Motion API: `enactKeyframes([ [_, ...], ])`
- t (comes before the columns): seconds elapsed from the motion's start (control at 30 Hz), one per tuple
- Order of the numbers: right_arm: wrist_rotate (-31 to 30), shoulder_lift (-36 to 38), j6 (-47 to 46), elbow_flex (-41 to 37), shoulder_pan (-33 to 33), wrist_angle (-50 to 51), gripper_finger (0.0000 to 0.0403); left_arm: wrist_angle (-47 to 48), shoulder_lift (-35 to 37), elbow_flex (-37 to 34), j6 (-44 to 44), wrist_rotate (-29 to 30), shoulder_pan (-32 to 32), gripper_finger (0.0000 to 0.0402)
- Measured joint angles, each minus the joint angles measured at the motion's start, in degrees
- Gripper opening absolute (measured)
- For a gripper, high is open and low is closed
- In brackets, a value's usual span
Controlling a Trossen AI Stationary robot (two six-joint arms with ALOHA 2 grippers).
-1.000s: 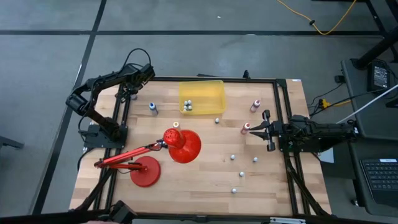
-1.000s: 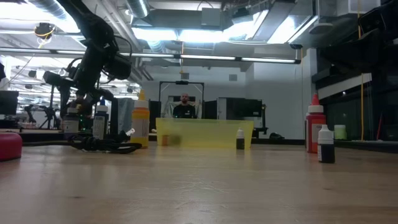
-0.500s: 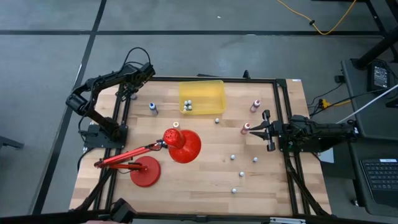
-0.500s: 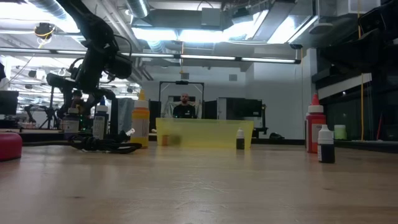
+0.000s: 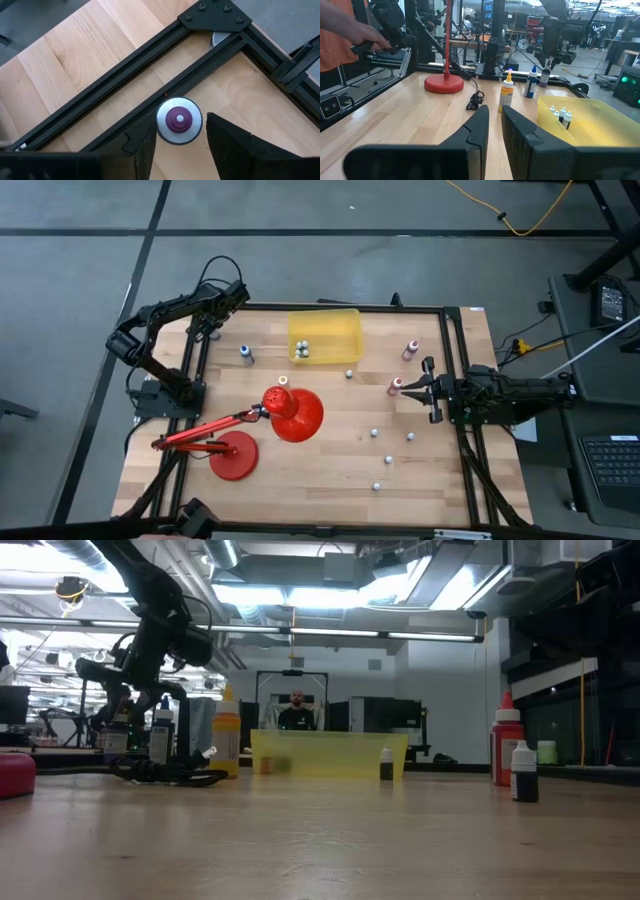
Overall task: Pick & Place food coloring
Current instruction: Put the purple food coloring bottle into the yellow bin
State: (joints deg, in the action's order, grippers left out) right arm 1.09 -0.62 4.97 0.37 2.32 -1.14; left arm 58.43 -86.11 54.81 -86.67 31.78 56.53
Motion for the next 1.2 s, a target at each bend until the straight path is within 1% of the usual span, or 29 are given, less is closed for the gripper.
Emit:
enactKeyframes([
  [0.33, 0.0, -0.01, 0.01, 0.0, 0.0, 0.0, 0.0056, -0.1, 0.0, 0.0, 1.09, 0.23, -0.04, 0.012],
  [0.47, 0.01, -0.02, 0.0, -0.01, -0.01, -0.01, 0.0056, -0.92, 0.0, 0.39, 2.93, -0.49, -0.59, 0.012],
  [0.57, 0.01, -0.02, 0.0, 0.01, 0.01, 0.01, 0.0056, -1.1, -0.04, 2.16, 5.65, -0.92, -1.47, 0.0125],
  [0.73, -0.01, -0.02, 0.0, -0.01, 0.01, -0.01, 0.0056, -1.11, -0.04, 7.05, 12.35, 0.28, -3.45, 0.0118],
  [0.9, 0.0, 0.0, 0.0, 0.01, 0.01, -0.01, 0.0056, -1.15, -0.04, 13.49, 20.04, 1.15, -6.06, 0.0122],
  [1.1, -0.01, -0.02, 0.0, -0.01, 0.01, 0.01, 0.0056, -2.14, -0.04, 22.31, 33.92, 1.7, -8.95, 0.0117],
  [1.2, -0.01, 0.0, 0.0, 0.0, 0.01, -0.01, 0.0056, -4.36, -0.04, 26.05, 41.51, 0.99, -10.35, 0.0117],
])
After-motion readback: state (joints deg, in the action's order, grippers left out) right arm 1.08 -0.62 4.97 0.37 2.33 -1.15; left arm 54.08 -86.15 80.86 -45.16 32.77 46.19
